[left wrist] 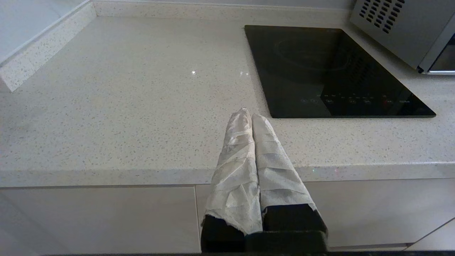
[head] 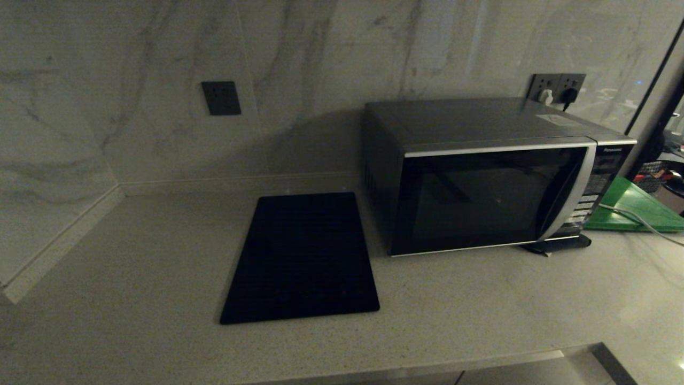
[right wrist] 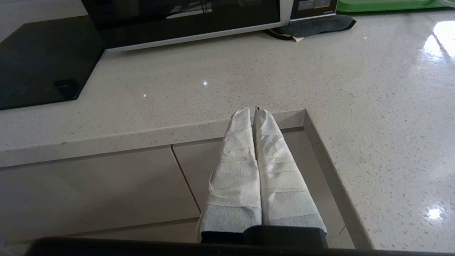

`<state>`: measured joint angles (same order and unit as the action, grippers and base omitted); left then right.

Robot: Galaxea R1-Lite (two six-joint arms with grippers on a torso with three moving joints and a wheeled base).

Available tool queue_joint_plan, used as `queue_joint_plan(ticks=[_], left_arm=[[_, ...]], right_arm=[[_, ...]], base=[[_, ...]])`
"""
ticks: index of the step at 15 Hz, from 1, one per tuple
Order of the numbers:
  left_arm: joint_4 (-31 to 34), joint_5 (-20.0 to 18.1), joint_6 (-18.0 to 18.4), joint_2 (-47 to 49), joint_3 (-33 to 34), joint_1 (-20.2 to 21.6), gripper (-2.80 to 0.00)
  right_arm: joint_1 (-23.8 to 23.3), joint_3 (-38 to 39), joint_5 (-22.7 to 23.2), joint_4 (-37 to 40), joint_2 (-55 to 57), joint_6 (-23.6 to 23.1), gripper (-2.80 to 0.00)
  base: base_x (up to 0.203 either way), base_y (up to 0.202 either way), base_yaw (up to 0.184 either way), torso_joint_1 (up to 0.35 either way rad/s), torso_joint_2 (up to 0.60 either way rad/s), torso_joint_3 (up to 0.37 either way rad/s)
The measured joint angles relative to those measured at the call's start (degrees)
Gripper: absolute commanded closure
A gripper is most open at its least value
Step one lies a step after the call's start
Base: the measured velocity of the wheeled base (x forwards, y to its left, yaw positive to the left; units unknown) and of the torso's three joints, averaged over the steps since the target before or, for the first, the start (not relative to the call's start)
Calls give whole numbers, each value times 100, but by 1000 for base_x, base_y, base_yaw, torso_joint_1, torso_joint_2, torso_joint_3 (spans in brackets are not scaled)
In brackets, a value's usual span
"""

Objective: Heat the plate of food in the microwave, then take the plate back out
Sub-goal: Open the microwave oven

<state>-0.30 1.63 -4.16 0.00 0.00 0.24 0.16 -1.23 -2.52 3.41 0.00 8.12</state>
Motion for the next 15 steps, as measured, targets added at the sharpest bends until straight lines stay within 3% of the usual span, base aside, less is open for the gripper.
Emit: queue_joint_plan(ticks=[8, 10, 12, 15], left_arm=[[-2, 0, -2, 0, 0, 0, 0], [-1, 0, -3, 0, 0, 0, 0], [-2, 0, -2, 0, 0, 0, 0], [0, 2, -2, 0, 0, 0, 0]], right_arm=[[0, 0, 2, 0, 0, -219, 0], [0, -99, -12, 17, 4, -86, 0], [0, -702, 13, 81, 125, 88, 0], [2, -2351, -123, 250, 1029, 401, 0]], base=[[0, 0, 0, 0, 0, 0], [0, 0, 0, 0, 0, 0], [0, 0, 0, 0, 0, 0], [0, 0, 0, 0, 0, 0]])
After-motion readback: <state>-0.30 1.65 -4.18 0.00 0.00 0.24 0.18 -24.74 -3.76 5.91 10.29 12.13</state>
